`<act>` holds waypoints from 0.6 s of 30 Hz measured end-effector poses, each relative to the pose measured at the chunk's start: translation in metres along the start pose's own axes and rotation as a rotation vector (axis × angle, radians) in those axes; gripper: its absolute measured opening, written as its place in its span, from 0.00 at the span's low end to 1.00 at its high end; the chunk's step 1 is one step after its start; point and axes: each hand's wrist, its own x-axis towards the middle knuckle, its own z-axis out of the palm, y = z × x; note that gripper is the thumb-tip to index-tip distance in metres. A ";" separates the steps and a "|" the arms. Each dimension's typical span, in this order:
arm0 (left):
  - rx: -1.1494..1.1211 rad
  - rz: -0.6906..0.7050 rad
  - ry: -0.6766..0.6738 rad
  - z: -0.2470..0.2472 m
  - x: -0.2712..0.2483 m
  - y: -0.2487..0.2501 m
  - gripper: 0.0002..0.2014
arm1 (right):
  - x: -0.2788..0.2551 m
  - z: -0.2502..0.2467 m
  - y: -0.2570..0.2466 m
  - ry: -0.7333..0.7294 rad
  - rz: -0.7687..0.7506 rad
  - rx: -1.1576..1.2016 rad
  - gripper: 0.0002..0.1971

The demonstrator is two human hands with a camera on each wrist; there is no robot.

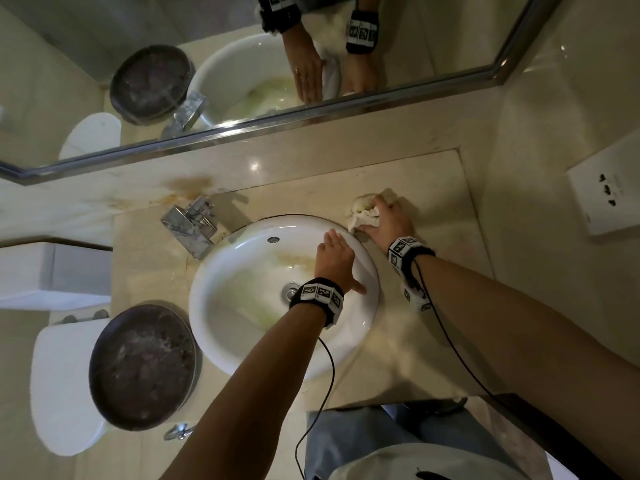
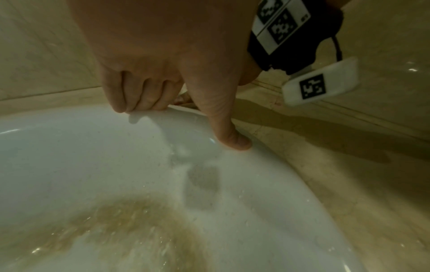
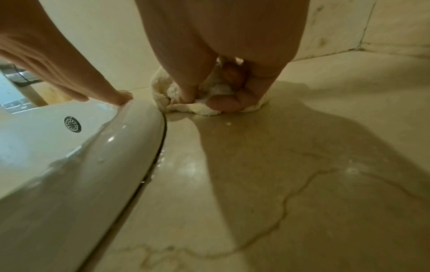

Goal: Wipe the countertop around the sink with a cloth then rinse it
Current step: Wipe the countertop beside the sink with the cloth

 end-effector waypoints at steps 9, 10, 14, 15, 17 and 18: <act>-0.015 -0.021 -0.023 -0.006 -0.004 0.001 0.71 | -0.021 -0.021 0.030 0.242 0.087 0.308 0.18; -0.018 -0.022 -0.023 -0.006 -0.004 0.001 0.72 | -0.025 -0.026 0.037 0.276 0.109 0.335 0.19; -0.029 -0.018 -0.017 -0.004 -0.005 0.001 0.71 | -0.039 -0.028 0.067 0.369 0.255 0.397 0.20; -0.029 -0.018 -0.016 -0.004 -0.005 0.001 0.71 | -0.042 -0.025 0.071 0.346 0.290 0.370 0.20; -0.028 -0.017 -0.008 -0.003 -0.004 0.001 0.71 | -0.048 -0.019 0.071 0.268 0.306 0.247 0.21; -0.031 -0.017 -0.004 -0.003 -0.004 0.001 0.71 | -0.049 -0.016 0.068 0.229 0.288 0.175 0.23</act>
